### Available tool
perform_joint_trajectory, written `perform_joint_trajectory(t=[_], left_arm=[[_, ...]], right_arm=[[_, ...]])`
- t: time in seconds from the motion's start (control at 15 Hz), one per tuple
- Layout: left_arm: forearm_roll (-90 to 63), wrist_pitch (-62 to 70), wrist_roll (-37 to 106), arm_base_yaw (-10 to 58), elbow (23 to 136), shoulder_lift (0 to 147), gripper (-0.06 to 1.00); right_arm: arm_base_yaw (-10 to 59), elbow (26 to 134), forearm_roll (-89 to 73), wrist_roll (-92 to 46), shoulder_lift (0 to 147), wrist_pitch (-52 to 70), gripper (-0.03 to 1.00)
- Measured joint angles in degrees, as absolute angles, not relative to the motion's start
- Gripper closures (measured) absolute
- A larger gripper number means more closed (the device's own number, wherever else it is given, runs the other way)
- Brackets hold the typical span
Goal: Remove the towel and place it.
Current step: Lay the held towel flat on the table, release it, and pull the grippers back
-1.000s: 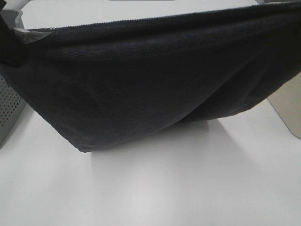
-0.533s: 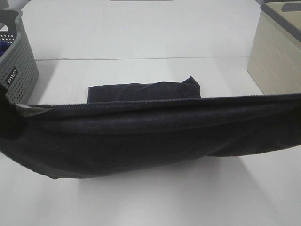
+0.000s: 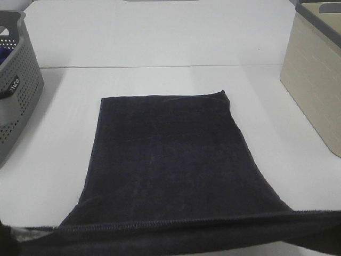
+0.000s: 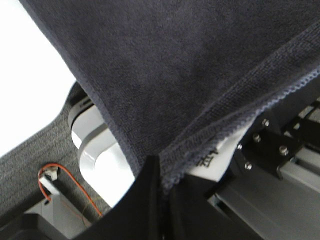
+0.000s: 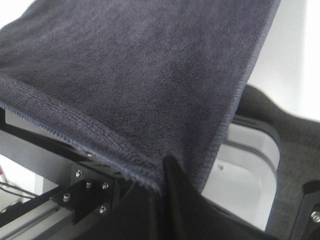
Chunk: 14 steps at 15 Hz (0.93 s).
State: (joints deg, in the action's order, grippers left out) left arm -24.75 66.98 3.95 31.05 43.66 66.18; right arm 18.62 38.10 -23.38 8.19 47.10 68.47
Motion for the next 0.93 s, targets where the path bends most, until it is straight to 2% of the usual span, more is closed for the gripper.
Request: perform_joint_trajectory(t=[0.47, 0.93], left_arm=[[-27.79, 66.81, 3.44, 36.50, 38.39, 71.05, 0.94], [-27.79, 66.06, 3.44, 36.78, 38.50, 82.05, 0.94]], right_arm=[[18.56, 33.29, -23.72, 5.44, 55.18, 69.04, 0.95], [18.56, 33.06, -23.61, -1.15, 69.56, 69.10, 0.95]])
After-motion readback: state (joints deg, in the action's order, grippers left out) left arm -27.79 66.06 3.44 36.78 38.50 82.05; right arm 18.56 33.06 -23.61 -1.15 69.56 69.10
